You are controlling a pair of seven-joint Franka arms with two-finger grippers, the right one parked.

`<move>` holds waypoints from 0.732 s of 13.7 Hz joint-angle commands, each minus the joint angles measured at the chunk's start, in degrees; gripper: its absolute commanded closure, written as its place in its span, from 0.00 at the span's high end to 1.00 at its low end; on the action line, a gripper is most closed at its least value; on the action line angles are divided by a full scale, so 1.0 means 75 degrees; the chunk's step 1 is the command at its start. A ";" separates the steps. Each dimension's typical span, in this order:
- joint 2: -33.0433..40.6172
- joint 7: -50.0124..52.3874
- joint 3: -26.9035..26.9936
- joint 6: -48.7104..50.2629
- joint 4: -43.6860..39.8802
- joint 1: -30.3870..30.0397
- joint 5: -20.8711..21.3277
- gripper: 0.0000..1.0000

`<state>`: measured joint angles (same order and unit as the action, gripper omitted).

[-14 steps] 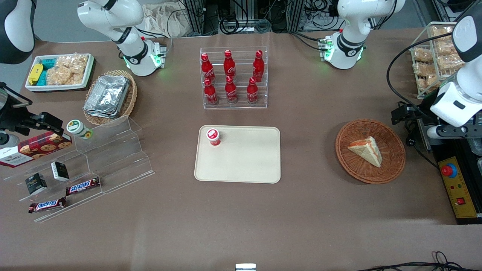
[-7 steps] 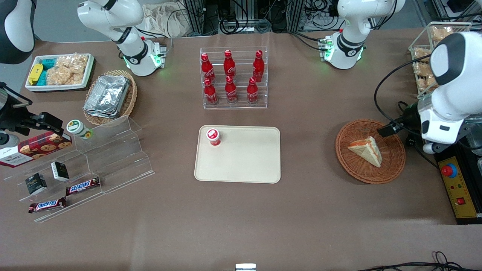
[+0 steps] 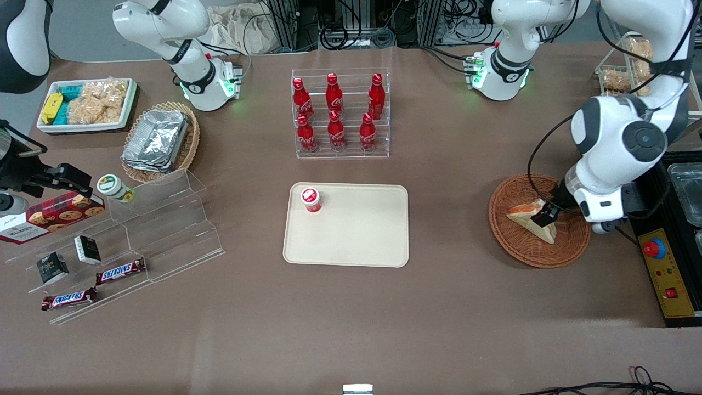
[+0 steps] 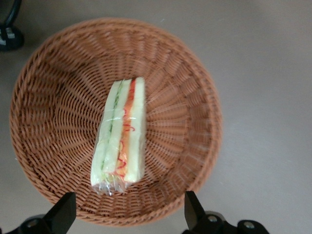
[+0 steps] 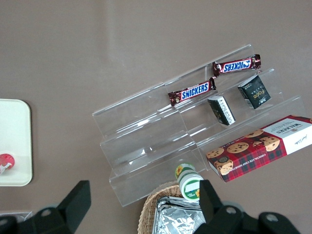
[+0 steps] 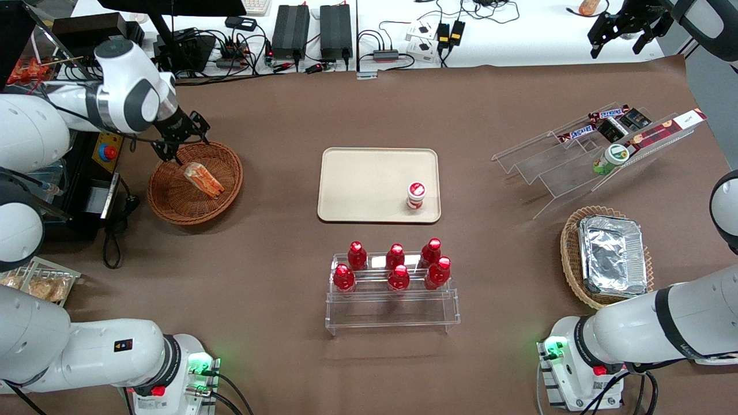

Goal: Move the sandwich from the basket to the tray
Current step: 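Lower the left gripper and close it on the triangular sandwich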

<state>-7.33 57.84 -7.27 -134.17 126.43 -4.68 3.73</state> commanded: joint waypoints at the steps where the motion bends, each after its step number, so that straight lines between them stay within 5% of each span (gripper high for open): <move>1: -0.0486 0.1015 0.0008 -0.0379 -0.0017 -0.0067 0.0660 1.00; 4: -0.0839 0.1837 0.0008 -0.0380 -0.0029 -0.0067 0.1259 1.00; 9: -0.1225 0.1932 0.0019 -0.0380 -0.0064 -0.0067 0.1354 1.00; 10: -0.1307 0.1921 0.0019 -0.0380 -0.0110 -0.0079 0.1354 0.94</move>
<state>-15.43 70.76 -7.02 -136.66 126.77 -4.95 12.35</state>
